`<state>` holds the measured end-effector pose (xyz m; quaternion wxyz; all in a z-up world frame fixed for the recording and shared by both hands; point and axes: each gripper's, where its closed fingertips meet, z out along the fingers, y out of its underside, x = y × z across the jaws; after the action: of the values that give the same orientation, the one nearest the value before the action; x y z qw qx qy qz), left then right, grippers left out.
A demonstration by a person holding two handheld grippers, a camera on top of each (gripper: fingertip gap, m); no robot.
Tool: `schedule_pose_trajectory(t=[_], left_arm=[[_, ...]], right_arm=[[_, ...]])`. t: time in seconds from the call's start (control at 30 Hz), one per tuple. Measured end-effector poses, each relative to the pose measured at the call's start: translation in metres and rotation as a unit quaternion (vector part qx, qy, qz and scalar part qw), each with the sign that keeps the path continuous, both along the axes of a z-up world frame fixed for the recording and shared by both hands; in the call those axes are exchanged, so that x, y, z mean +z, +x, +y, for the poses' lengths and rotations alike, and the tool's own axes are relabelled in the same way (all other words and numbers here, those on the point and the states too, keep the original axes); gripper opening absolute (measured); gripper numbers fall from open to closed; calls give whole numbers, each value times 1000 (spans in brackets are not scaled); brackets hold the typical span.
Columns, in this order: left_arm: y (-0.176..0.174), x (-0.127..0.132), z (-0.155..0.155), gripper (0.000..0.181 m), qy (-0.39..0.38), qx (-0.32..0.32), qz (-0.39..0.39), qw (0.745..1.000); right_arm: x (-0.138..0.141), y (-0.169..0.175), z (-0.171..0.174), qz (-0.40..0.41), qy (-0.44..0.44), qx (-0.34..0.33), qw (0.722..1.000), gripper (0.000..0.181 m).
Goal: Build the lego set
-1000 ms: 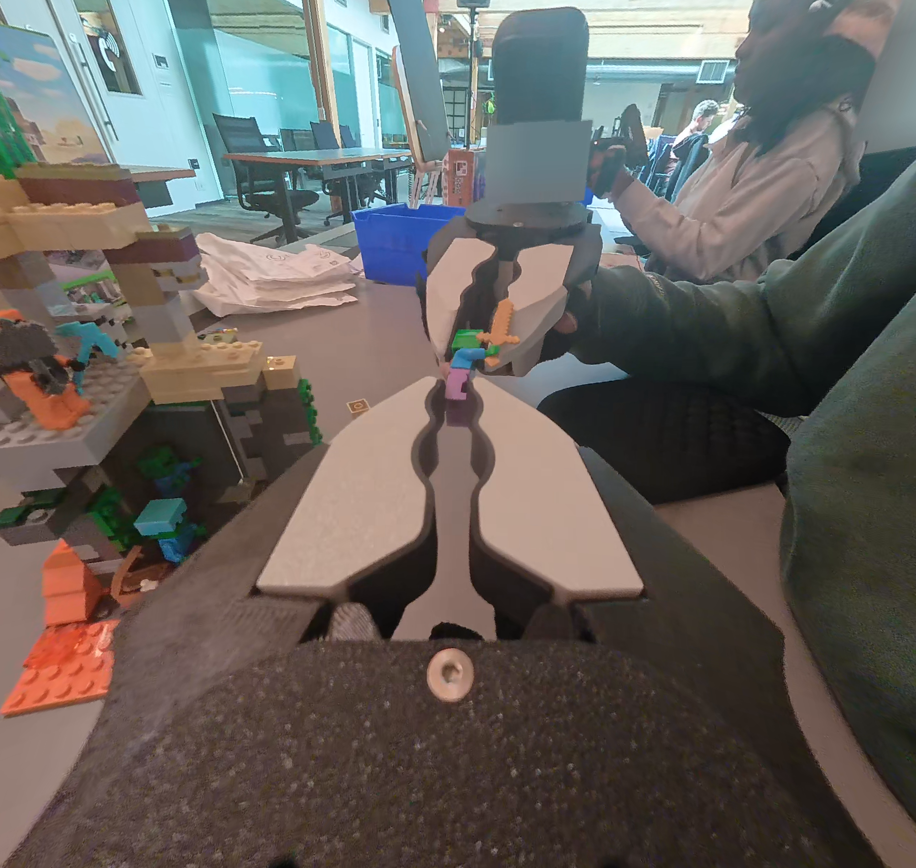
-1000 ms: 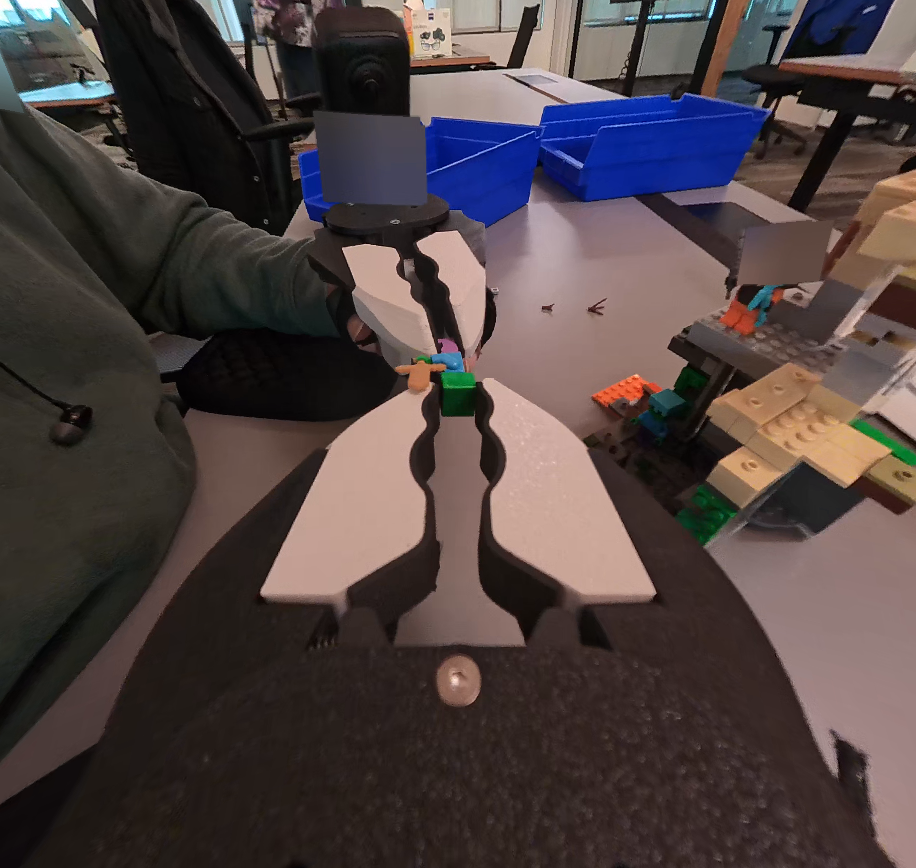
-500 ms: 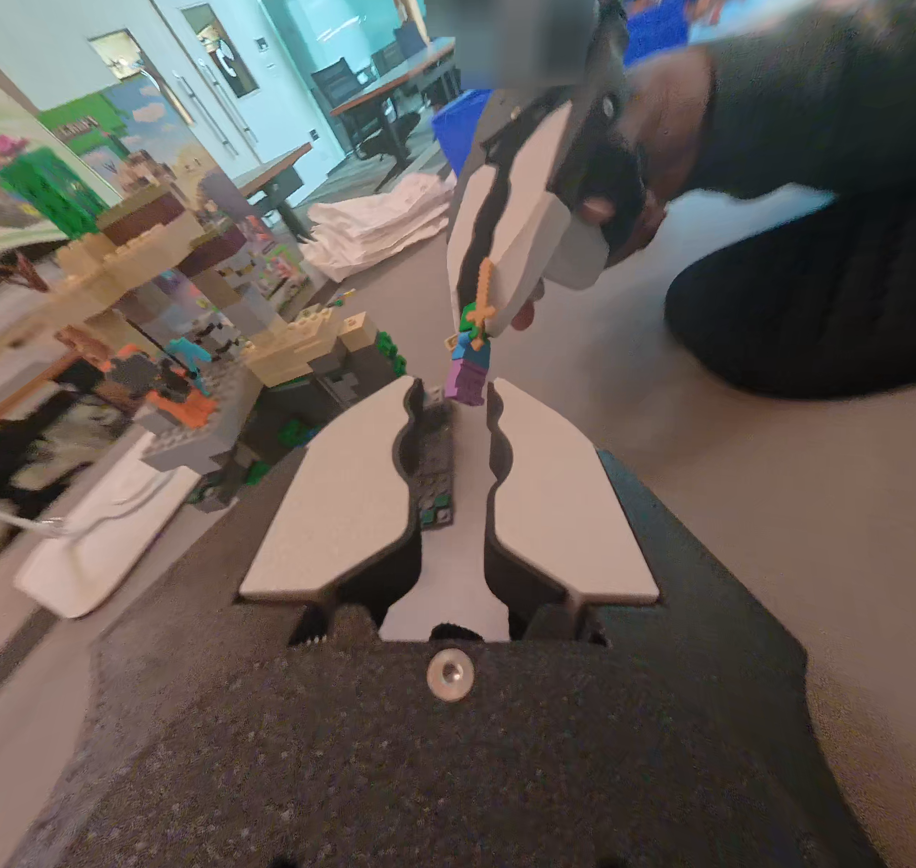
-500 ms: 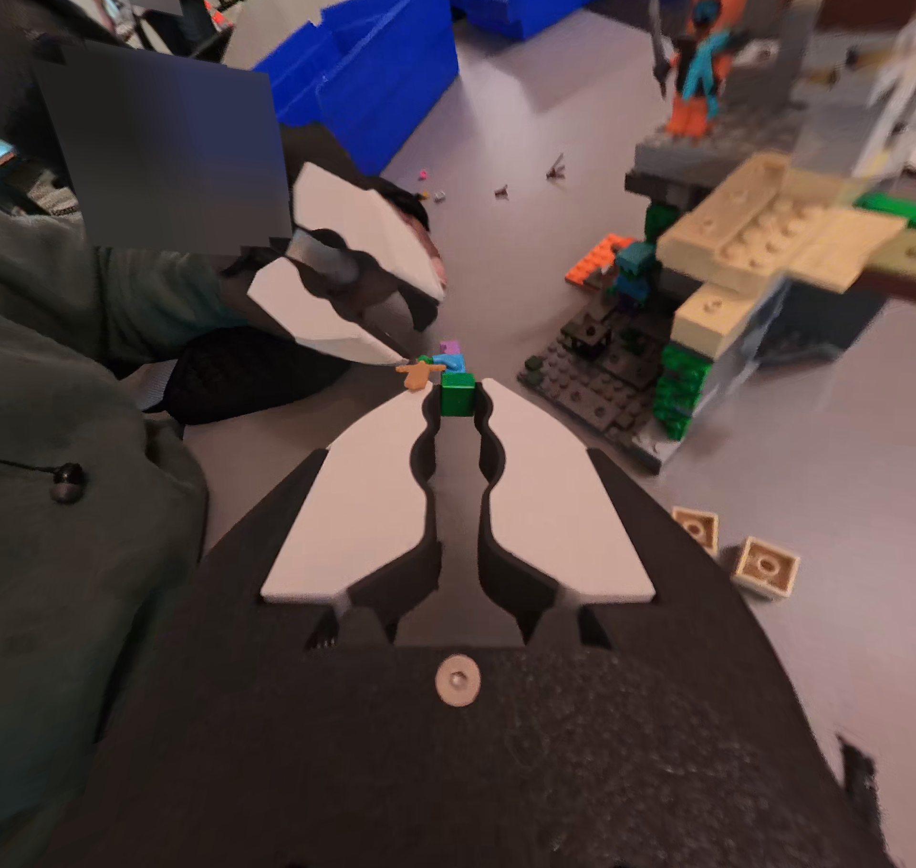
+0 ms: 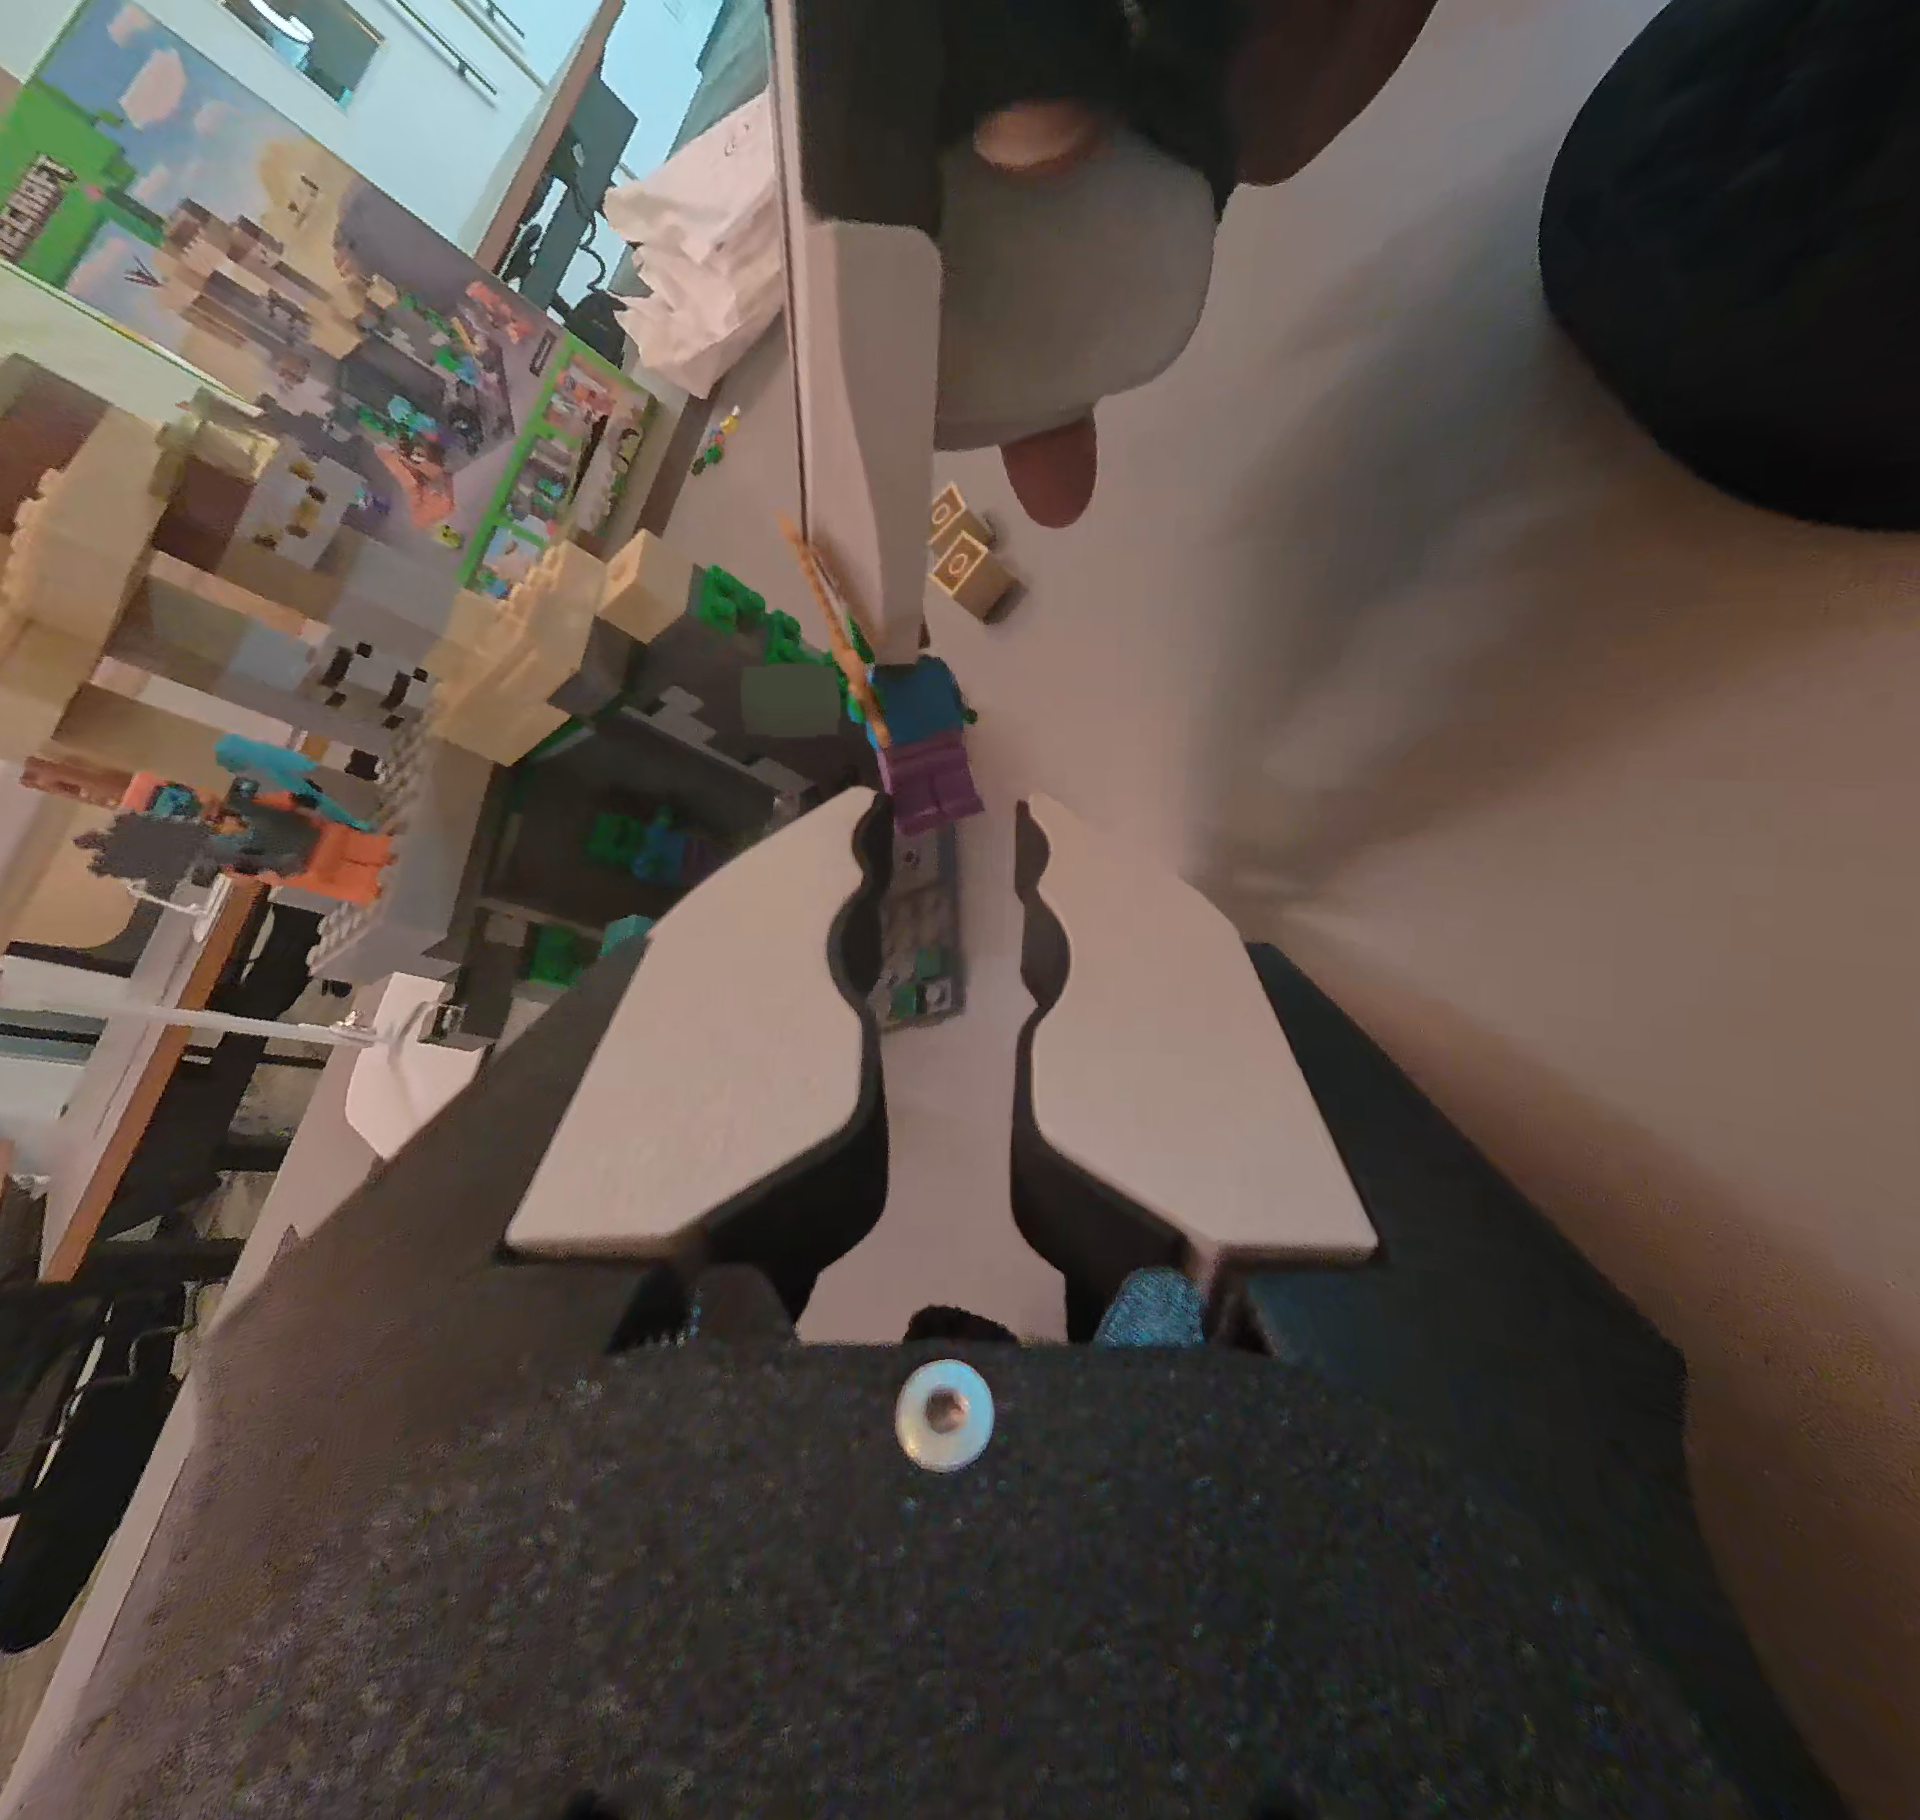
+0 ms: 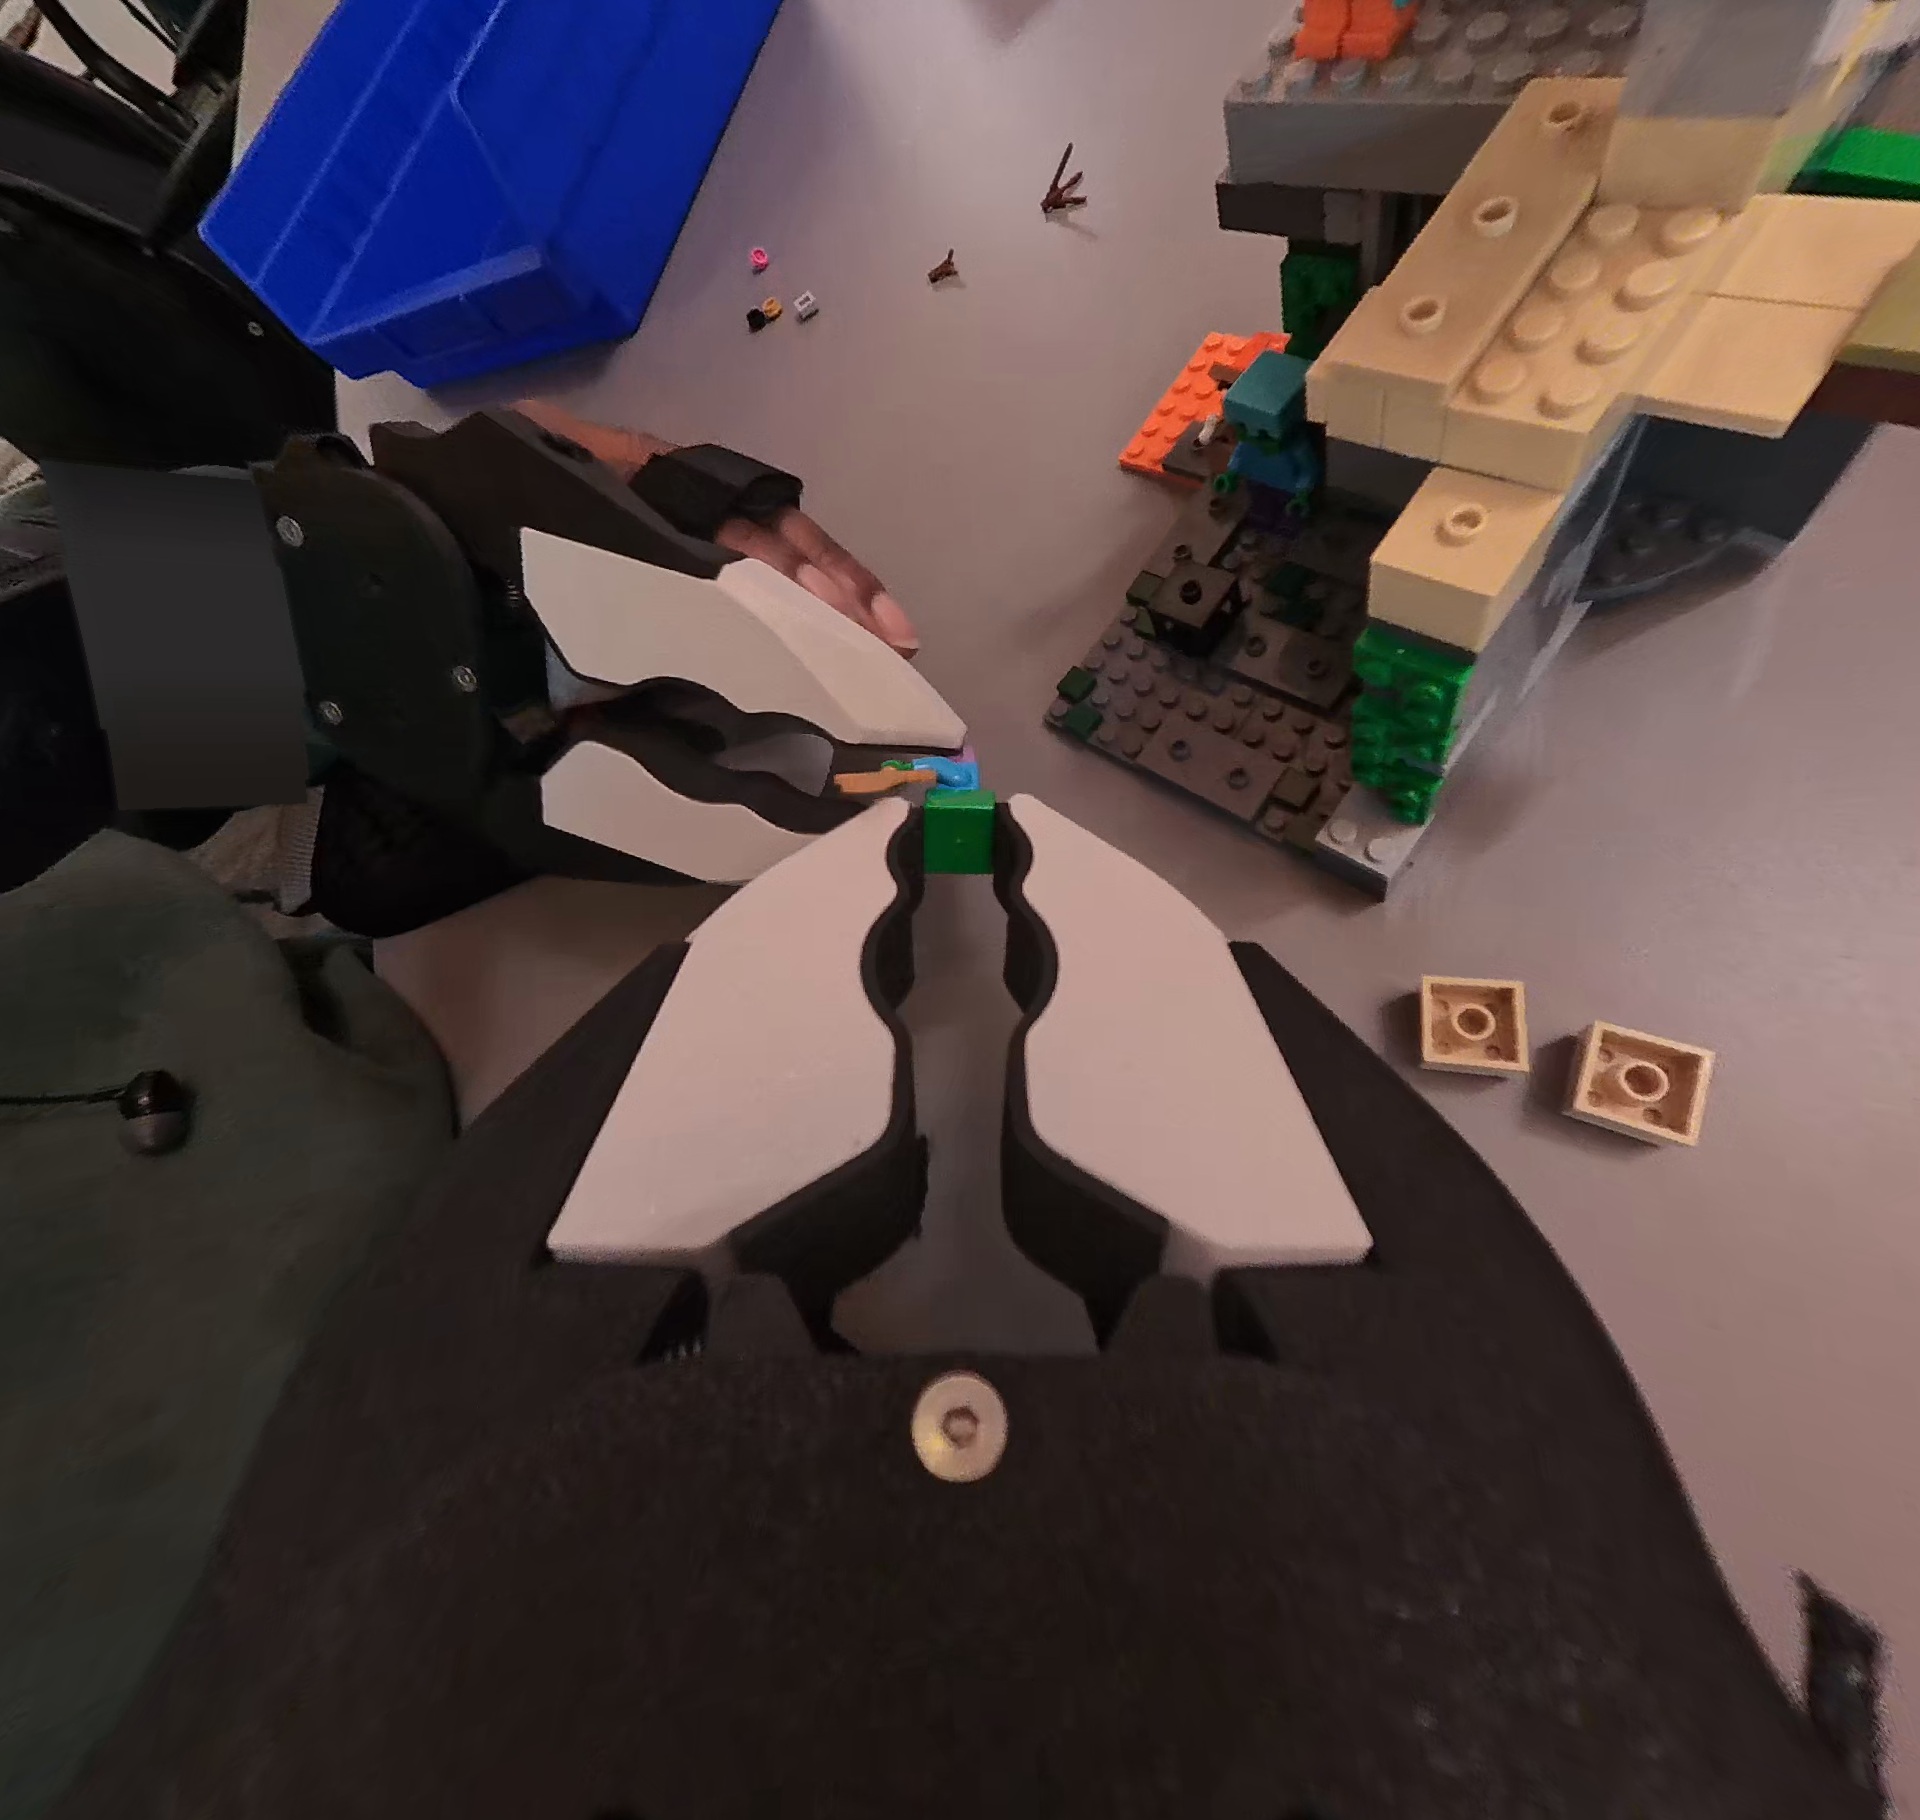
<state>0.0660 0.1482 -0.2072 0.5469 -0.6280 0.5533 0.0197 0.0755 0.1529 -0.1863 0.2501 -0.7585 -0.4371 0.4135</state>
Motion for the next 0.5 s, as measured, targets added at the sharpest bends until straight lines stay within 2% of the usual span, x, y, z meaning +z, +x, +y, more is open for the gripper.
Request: schedule_pose_trajectory(t=[0.03,0.27,0.5], left_arm=[[0,0,0,22,-2,1,-2,1000],[-3,-1,3,17,-18,16,-11,1000],[-6,14,5,16,-26,22,-66,997]], right_arm=[[0,0,0,-1,0,0,1000,12],[1,-5,-1,-4,8,-2,1000,12],[15,-9,1,29,33,-12,999,15]])
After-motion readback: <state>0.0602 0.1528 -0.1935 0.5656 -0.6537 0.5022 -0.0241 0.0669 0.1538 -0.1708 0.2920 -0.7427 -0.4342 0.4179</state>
